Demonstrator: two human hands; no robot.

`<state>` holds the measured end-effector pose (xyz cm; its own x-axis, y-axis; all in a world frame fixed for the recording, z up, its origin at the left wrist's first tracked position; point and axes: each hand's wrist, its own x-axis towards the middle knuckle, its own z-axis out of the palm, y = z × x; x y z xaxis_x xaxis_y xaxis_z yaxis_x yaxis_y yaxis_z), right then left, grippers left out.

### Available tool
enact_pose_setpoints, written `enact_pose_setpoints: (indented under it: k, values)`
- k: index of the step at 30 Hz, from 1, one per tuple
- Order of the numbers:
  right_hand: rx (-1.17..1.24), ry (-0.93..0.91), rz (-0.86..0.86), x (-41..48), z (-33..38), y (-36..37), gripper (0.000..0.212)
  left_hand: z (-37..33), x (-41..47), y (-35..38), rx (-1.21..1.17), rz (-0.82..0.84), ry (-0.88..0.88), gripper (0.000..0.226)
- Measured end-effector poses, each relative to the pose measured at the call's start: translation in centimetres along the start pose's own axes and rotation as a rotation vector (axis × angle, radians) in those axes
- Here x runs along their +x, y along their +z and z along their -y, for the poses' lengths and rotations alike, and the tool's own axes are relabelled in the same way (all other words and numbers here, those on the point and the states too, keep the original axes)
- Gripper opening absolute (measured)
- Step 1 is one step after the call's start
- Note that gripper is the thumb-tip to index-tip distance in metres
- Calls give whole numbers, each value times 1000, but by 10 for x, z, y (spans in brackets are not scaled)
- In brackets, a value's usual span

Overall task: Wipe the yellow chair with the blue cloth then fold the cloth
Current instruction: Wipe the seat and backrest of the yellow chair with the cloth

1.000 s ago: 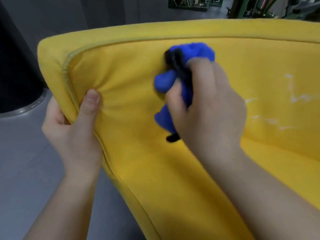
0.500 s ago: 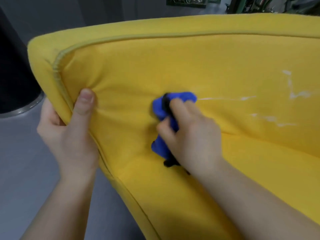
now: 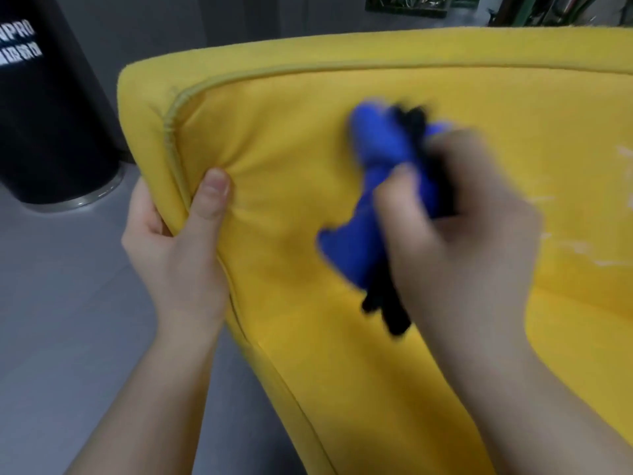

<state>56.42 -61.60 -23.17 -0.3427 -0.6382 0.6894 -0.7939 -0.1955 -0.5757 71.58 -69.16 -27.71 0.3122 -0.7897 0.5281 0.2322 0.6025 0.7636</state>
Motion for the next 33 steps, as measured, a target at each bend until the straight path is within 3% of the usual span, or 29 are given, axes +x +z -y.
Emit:
enact_pose_setpoints:
  k: [1,3,9,12,15,18,19,20,22,23,25,27,30,33]
  values:
    - [-32,-15,-155,7,-2,4,12,0,0,0,-8,-3,-6,19]
    - [-76,-28,-145,7,-6,23,10,0,0,0,-28,-12,-21,20]
    - [-318,-18,485,-63,-17,59,15,0,-4,5,-24,-86,-9,14]
    - [-277,4,748,-59,-15,57,20,1,-6,5,-10,-90,-3,15]
    - [-253,-174,889,-60,5,42,26,1,-7,2,36,-79,13,16]
    - [-61,-296,1015,-62,15,14,19,0,-9,1,51,-81,24,20]
    - [-39,-286,976,-53,17,1,20,1,-8,2,57,-85,27,22]
    - [-10,-283,782,-41,12,-11,22,2,-8,2,62,-85,29,23]
    - [-56,-293,198,-10,3,-28,26,1,-9,2,68,-80,39,27]
    - [-109,-241,-6,7,0,-29,21,0,-10,3,69,-75,47,30]
    - [-213,-149,-87,30,-5,-12,15,1,-9,1,64,-63,56,30]
    - [-359,-153,29,20,-23,9,18,2,-7,-1,60,-53,52,26]
    - [-596,-121,352,-30,-51,15,21,4,-7,-4,73,-52,68,23]
    - [-588,199,713,-36,-65,5,14,5,-8,-2,111,-61,104,23]
